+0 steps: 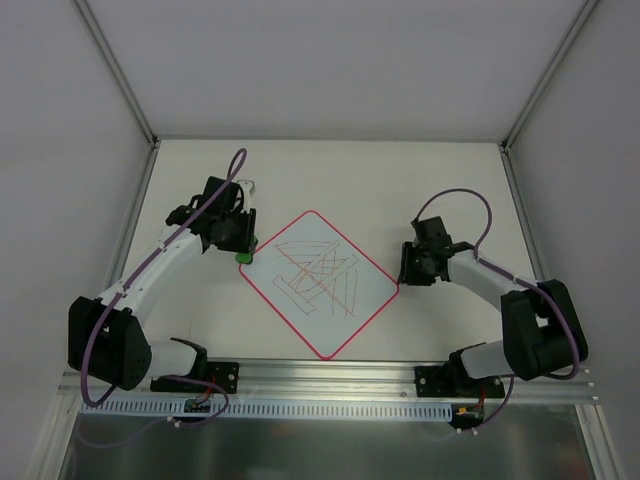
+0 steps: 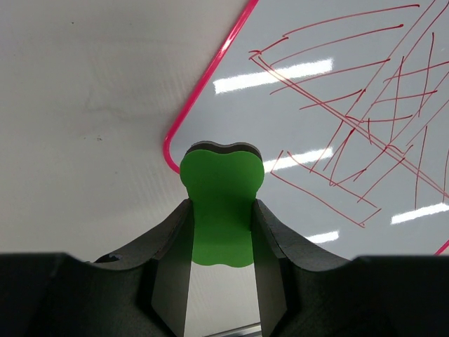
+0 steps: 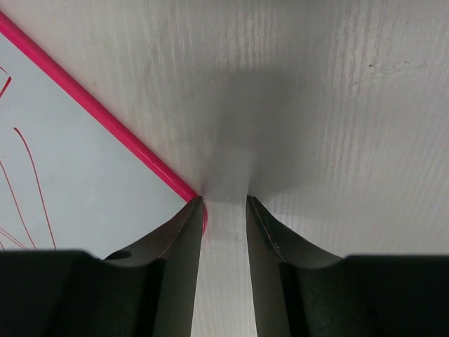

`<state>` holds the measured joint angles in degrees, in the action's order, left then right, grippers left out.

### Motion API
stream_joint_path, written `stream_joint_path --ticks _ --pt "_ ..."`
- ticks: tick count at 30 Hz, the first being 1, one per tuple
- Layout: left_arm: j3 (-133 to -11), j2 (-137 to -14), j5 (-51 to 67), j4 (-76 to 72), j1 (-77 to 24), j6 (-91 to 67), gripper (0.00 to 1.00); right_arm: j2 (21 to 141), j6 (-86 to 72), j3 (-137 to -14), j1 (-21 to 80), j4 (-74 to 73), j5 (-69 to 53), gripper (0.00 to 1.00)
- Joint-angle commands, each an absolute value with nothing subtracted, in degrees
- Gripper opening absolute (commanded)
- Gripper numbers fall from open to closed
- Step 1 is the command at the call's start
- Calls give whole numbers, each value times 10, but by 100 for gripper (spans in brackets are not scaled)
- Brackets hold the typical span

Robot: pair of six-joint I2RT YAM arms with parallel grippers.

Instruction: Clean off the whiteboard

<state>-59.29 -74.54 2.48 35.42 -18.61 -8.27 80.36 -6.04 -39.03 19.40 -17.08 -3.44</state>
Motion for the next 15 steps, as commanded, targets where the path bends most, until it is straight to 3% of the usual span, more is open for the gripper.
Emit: stream_joint_path --ticks 1,15 --pt "-595 -761 19 355 -194 -88 21 791 -81 -374 207 -148 -53 34" --pt "-604 -784 21 356 -198 -93 21 745 -110 -360 239 -152 -33 36"
